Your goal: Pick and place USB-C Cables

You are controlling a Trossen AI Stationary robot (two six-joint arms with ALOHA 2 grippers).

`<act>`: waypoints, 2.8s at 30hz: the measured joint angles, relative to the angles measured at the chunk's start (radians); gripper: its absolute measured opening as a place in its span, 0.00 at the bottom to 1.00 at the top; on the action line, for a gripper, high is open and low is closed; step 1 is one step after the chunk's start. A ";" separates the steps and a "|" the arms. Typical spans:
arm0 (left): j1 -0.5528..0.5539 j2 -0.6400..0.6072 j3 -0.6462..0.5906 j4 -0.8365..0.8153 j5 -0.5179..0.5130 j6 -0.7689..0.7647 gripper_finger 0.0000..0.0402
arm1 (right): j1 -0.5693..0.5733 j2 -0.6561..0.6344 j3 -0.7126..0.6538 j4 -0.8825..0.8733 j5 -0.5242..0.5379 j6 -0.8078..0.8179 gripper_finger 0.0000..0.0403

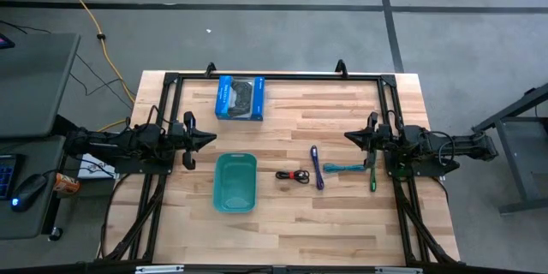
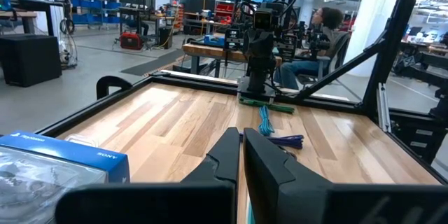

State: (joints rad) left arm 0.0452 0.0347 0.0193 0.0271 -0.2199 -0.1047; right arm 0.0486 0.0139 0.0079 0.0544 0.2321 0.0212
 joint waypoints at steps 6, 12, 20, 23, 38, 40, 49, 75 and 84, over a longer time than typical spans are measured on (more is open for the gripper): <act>0.000 0.000 0.000 0.000 0.000 -0.016 0.01 | 0.000 0.000 0.000 0.000 0.000 0.000 0.00; 0.000 0.000 0.000 0.000 0.000 -0.023 0.01 | 0.000 0.000 0.000 0.000 0.000 0.000 0.00; 0.000 0.000 0.000 0.000 0.000 -0.023 0.01 | 0.000 0.000 0.000 0.000 0.000 0.000 0.00; 0.000 0.000 0.000 0.000 0.000 -0.023 0.01 | 0.000 0.000 0.000 0.000 0.000 0.000 0.00; 0.000 0.000 0.000 0.144 -0.033 0.003 0.01 | 0.000 0.000 0.000 0.000 0.000 0.000 0.00; 0.000 0.000 0.000 0.220 -0.019 0.003 0.01 | 0.000 0.000 0.000 0.000 0.000 0.000 0.00; 0.000 0.002 0.108 0.361 0.019 0.084 0.01 | 0.000 0.000 0.000 0.000 0.000 0.000 0.00; 0.000 0.187 0.456 -0.051 -0.109 0.135 0.20 | 0.000 0.000 0.000 0.000 0.000 0.000 0.00; 0.000 0.187 0.456 -0.064 -0.109 0.118 0.53 | 0.000 0.000 0.000 0.000 0.000 0.000 0.00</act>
State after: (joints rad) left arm 0.0456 0.2220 0.4751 -0.0368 -0.3290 0.0132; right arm 0.0486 0.0137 0.0079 0.0540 0.2319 0.0212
